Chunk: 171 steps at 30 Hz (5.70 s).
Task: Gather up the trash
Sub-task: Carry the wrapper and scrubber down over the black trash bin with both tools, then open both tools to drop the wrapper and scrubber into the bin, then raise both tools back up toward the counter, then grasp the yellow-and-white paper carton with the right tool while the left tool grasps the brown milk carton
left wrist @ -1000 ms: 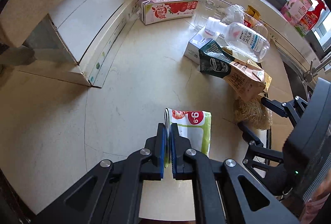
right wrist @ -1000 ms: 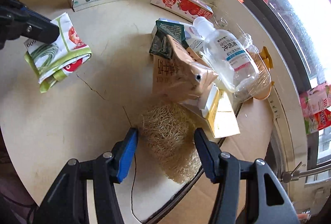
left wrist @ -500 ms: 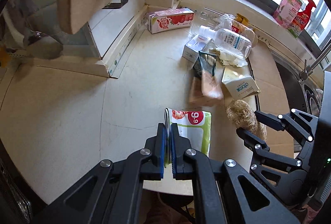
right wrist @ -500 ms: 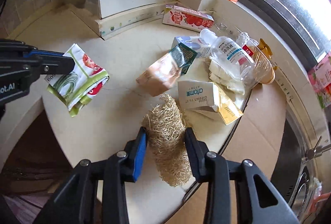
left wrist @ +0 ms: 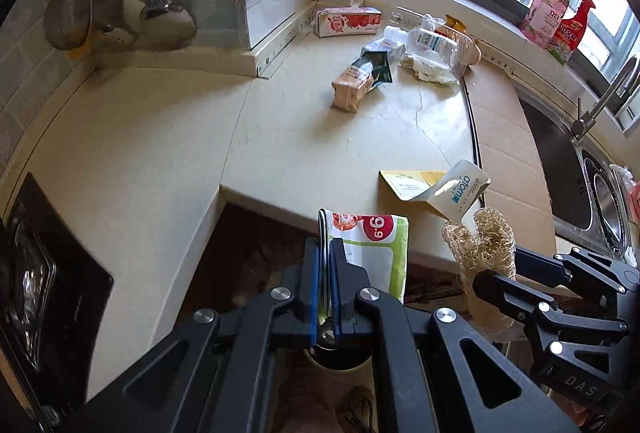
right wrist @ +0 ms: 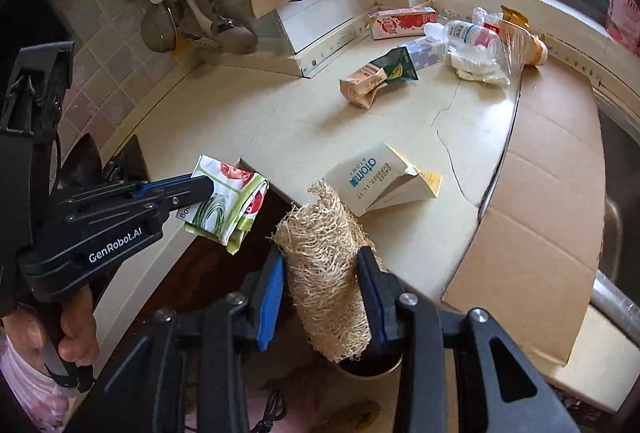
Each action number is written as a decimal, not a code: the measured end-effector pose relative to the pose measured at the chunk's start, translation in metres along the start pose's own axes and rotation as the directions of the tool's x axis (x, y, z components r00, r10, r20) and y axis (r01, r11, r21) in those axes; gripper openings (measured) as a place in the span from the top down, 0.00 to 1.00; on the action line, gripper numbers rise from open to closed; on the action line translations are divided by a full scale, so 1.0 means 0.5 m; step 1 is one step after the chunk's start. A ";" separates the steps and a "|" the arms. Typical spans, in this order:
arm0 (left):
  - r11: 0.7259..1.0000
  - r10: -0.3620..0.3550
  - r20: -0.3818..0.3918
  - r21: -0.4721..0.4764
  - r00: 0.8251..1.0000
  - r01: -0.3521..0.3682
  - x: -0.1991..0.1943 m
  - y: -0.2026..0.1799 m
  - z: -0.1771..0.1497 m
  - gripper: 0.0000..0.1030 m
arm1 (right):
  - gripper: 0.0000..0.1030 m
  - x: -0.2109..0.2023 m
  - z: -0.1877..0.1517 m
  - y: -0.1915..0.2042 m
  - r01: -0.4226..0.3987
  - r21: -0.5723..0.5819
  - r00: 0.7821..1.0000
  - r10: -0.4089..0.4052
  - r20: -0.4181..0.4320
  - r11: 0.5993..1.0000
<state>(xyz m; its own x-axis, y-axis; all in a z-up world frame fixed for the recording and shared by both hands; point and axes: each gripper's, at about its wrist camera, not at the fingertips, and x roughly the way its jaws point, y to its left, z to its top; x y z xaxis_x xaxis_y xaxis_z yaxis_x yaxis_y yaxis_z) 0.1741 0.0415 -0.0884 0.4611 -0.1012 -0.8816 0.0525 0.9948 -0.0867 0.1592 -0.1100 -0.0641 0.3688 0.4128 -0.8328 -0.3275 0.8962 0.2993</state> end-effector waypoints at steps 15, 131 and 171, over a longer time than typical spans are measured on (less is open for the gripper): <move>0.999 0.012 -0.031 -0.051 0.999 -0.014 0.008 -0.009 -0.104 0.97 | 0.65 0.139 -0.052 -0.132 -0.137 0.438 0.972 0.207 -0.115 0.889; 0.998 -0.029 0.331 0.070 0.943 0.006 -0.157 -0.020 0.025 0.21 | 0.42 -0.060 -0.074 -0.116 0.086 0.341 0.972 -0.154 0.177 0.936; 0.954 -0.096 0.059 0.291 0.994 0.075 0.317 -0.076 0.380 0.21 | 0.67 0.136 0.049 -0.233 0.041 0.673 0.980 -0.161 0.118 0.739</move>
<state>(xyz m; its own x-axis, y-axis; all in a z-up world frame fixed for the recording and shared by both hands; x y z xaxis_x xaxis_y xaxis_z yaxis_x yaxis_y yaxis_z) 0.4136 -0.0136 -0.1367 0.5054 -0.1960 -0.8403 0.3419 0.9396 -0.0136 0.2436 -0.1824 -0.1440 0.5171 0.2790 -0.8092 0.3584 0.7879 0.5007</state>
